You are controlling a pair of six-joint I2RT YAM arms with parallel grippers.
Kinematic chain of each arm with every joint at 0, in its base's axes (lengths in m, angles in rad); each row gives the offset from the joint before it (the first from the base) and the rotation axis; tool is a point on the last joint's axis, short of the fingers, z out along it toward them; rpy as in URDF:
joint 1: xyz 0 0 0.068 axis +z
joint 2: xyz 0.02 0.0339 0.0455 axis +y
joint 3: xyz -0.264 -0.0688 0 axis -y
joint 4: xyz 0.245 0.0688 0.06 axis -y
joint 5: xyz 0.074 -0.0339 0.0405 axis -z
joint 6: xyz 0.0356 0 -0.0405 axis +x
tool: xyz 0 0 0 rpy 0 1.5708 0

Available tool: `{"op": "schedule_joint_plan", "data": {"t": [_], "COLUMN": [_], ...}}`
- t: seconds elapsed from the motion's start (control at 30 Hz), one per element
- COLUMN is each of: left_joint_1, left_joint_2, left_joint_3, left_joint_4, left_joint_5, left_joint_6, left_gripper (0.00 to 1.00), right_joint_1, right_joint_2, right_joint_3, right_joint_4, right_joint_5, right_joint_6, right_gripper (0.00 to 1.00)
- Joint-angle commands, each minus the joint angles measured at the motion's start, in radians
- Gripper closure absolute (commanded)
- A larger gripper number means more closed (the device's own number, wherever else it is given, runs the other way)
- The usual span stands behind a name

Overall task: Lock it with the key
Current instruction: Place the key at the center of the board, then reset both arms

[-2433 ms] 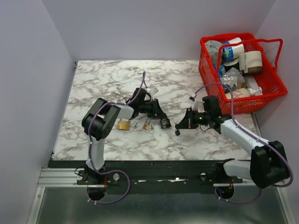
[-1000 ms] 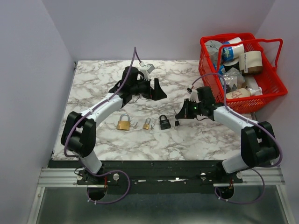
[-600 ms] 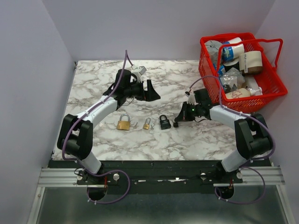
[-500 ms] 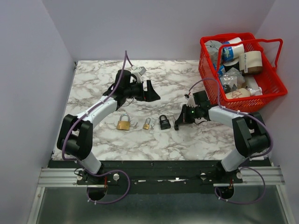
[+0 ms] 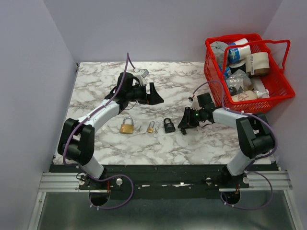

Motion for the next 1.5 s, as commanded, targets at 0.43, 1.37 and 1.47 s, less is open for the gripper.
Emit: {"op": "schedule_joint_plan", "data": {"t": [0.43,1.37,1.47], "left_joint_1": [0.019,0.039,0.050], "left_joint_2": [-0.069,-0.139,-0.133], "left_joint_3": [-0.023,-0.056,-0.054], "left_joint_4": [0.002,-0.142,-0.140], "left_joint_5": [0.028,0.048,0.050], "left_joint_6": [-0.016,0.128,0.122], "left_gripper": [0.01,0.01,0.01], "right_joint_1": [-0.003,0.014,0.014], "right_joint_2": [-0.108,-0.024,0.010], "right_joint_3": [0.109,0.009,0.034], "right_joint_4": [-0.059,-0.196,-0.170], "right_joint_5": [-0.047,-0.136,-0.110], "right_joint_6": [-0.010,-0.105,-0.099], "right_gripper": [0.46,0.69,0.69]}}
